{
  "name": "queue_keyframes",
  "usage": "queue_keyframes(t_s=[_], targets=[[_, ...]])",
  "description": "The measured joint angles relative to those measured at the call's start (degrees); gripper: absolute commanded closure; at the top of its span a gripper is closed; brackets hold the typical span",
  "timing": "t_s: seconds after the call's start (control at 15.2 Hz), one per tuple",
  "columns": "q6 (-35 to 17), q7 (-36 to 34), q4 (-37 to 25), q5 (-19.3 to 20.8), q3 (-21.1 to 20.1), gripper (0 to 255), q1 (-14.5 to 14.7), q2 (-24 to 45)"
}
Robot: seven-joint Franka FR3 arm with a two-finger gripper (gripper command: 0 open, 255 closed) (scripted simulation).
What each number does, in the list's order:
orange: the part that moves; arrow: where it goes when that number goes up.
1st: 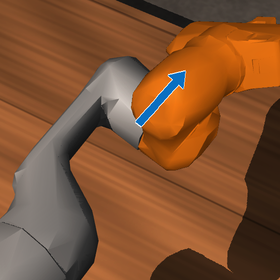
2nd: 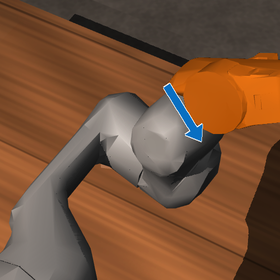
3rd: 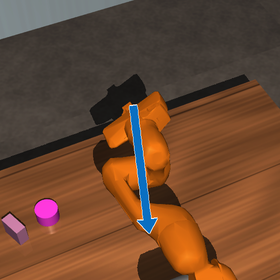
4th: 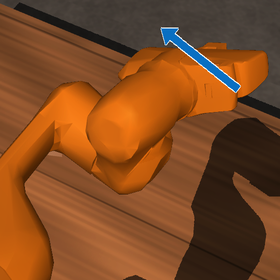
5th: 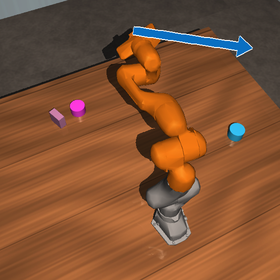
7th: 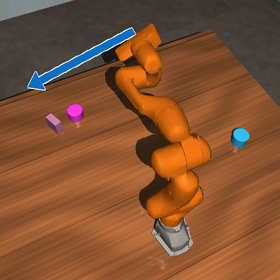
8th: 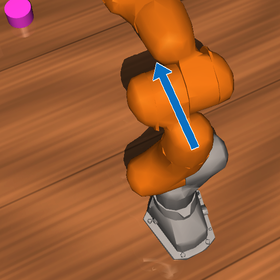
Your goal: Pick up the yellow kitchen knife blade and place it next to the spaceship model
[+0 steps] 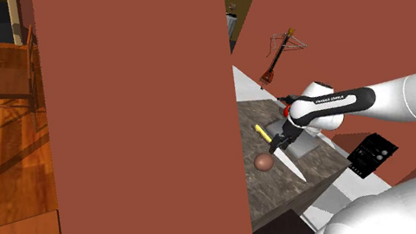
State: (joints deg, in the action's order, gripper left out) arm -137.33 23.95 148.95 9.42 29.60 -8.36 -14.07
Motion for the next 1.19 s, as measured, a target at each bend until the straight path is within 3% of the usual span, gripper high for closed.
queue_keyframes(t_s=[0.4, 0.46, 1.19], targets=[[-0.8, 0.3, 0.1, -0.3, 0.2, 0, 0.1, 0.7], [-0.8, 0.3, 0.1, -0.3, 0.2, 255, 0.1, 0.7], [-0.4, 0.2, 0.0, -0.1, 0.2, 255, 0.0, 0.3]])
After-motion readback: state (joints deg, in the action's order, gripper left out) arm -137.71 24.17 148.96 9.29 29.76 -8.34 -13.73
